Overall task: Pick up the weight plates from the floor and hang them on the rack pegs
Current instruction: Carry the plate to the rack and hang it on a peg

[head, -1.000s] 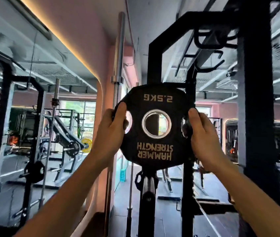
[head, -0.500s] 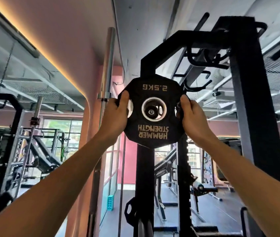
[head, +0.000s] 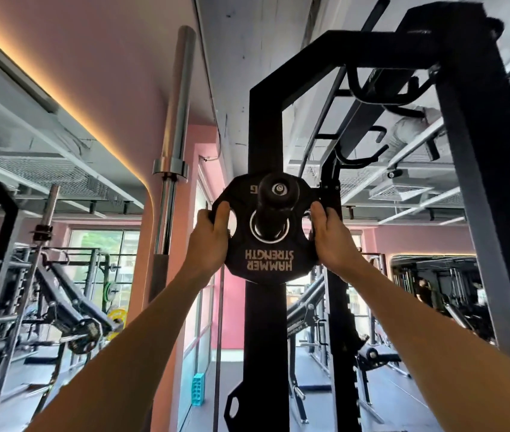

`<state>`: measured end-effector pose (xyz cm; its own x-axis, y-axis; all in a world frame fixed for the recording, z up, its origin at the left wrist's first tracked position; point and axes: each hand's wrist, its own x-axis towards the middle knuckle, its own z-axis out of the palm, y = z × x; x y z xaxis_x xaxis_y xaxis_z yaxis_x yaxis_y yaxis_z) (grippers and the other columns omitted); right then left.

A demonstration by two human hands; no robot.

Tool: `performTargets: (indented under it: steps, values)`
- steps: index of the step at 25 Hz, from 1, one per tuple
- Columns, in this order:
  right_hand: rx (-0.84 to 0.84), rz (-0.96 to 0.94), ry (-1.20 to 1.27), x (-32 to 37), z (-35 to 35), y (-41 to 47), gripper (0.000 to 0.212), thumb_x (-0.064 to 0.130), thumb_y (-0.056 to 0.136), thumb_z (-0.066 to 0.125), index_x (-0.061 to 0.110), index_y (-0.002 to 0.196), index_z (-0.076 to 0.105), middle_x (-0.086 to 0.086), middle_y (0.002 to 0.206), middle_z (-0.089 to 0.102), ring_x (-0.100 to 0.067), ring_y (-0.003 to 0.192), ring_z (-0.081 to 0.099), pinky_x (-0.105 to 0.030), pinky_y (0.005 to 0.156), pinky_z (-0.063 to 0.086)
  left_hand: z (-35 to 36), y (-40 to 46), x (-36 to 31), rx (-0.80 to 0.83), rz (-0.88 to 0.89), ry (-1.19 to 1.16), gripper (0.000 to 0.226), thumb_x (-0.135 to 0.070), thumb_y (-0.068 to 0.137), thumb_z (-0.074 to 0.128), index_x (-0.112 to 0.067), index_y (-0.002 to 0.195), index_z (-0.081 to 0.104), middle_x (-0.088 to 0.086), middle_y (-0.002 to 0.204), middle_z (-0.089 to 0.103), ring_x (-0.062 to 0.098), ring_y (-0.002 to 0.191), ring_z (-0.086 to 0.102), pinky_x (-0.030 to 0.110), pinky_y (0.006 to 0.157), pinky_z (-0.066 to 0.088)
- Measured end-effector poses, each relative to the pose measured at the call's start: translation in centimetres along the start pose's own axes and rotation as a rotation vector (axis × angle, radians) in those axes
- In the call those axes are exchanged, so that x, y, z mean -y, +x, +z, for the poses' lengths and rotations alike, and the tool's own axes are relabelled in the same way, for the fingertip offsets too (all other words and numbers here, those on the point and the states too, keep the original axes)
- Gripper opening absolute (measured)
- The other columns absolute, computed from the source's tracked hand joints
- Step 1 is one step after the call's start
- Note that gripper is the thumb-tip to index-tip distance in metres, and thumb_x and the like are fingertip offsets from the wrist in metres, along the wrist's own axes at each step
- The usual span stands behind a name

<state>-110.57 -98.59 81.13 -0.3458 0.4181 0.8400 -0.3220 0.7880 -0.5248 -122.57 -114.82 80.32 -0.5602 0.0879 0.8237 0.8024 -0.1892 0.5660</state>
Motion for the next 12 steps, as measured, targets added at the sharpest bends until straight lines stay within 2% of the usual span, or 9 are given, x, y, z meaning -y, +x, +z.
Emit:
performTargets:
  steps: [1,2,3,6,10,12]
  values:
    - [0.006,0.017,-0.03,-0.5,0.5,0.3,0.055,0.049,0.102,0.024,0.005,0.127,0.046,-0.011,0.105,0.058,-0.015,0.074,0.055,-0.013,0.051,0.041,0.3,0.4,0.7,0.0,0.006,0.022,0.045,-0.052,0.101,0.036,-0.012,0.117,0.046,0.003,0.093,0.059,0.017,0.082,0.057,0.032,0.068,0.044]
    - [0.014,0.035,-0.05,-1.0,0.9,0.5,0.056,0.048,0.103,0.023,0.004,0.13,0.045,-0.01,0.107,0.056,-0.008,0.069,0.051,-0.012,0.042,0.036,0.6,0.8,1.3,-0.002,0.012,0.038,0.045,-0.052,0.101,0.036,-0.012,0.118,0.046,0.003,0.095,0.059,0.019,0.086,0.058,0.034,0.072,0.045]
    - [0.015,0.044,-0.063,-1.4,1.2,0.7,0.056,0.048,0.103,0.022,0.004,0.131,0.044,-0.009,0.108,0.055,-0.005,0.067,0.048,-0.013,0.039,0.034,0.8,1.2,1.7,-0.004,0.018,0.049,0.044,-0.052,0.101,0.036,-0.012,0.118,0.046,0.002,0.094,0.058,0.02,0.088,0.057,0.035,0.076,0.045]
    - [0.0,0.04,-0.071,-2.5,1.9,1.3,0.058,0.049,0.102,0.021,0.004,0.132,0.043,-0.009,0.109,0.055,-0.007,0.068,0.049,-0.013,0.042,0.03,1.3,2.1,2.5,-0.001,0.031,0.072,0.039,-0.05,0.101,0.036,-0.014,0.112,0.045,-0.002,0.09,0.056,0.019,0.087,0.056,0.037,0.08,0.045]
    - [0.008,0.033,-0.067,-3.0,2.1,1.6,0.057,0.048,0.103,0.021,0.004,0.133,0.042,-0.008,0.112,0.054,-0.001,0.069,0.047,-0.013,0.043,0.033,1.6,2.9,3.7,0.023,0.011,0.088,0.041,-0.055,0.1,0.035,-0.017,0.114,0.043,0.0,0.1,0.057,0.024,0.1,0.059,0.046,0.092,0.05]
    - [0.021,0.036,-0.057,-2.9,2.1,1.6,0.057,0.048,0.103,0.021,0.005,0.134,0.041,-0.008,0.114,0.055,-0.007,0.072,0.049,-0.013,0.045,0.032,1.6,3.1,3.7,0.036,0.008,0.081,0.043,-0.055,0.1,0.035,-0.016,0.117,0.043,-0.001,0.101,0.056,0.024,0.102,0.059,0.049,0.094,0.05]
